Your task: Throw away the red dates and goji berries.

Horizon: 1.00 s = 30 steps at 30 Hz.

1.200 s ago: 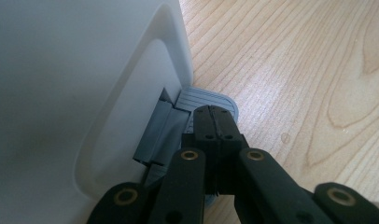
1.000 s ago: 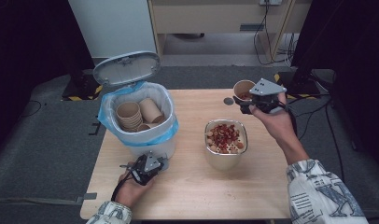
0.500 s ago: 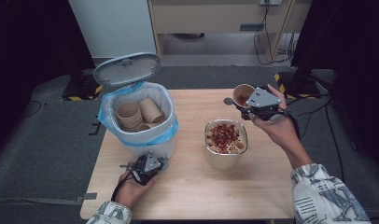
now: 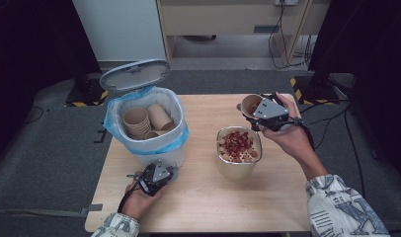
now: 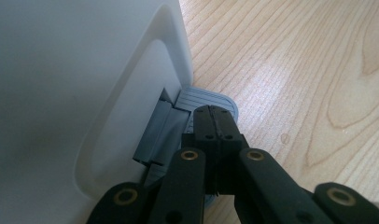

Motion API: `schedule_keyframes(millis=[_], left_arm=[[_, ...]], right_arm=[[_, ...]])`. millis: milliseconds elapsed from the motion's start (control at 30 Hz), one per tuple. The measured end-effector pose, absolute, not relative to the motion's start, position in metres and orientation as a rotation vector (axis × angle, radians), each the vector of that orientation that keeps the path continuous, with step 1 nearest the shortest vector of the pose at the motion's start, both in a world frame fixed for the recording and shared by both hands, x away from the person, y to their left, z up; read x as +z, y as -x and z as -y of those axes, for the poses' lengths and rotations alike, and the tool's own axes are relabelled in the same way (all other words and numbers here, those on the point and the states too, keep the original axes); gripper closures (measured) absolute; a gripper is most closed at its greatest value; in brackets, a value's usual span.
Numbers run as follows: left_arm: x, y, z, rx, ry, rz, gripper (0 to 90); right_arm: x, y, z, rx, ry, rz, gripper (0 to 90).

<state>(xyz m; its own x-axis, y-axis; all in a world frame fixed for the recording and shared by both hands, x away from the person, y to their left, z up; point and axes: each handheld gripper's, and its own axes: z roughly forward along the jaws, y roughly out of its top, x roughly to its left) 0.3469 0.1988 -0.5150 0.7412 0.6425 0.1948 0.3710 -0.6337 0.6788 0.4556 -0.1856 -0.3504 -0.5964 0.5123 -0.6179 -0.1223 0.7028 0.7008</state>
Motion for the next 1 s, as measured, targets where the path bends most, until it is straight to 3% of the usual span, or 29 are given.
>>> schedule_keyframes(millis=[1000], left_arm=[[-0.515, -0.347, -0.199, 0.562, -2.305, -0.766, 89.9]], right_arm=[[-0.342, -0.44, 0.179, 0.56, -0.043, -1.974, 28.3]])
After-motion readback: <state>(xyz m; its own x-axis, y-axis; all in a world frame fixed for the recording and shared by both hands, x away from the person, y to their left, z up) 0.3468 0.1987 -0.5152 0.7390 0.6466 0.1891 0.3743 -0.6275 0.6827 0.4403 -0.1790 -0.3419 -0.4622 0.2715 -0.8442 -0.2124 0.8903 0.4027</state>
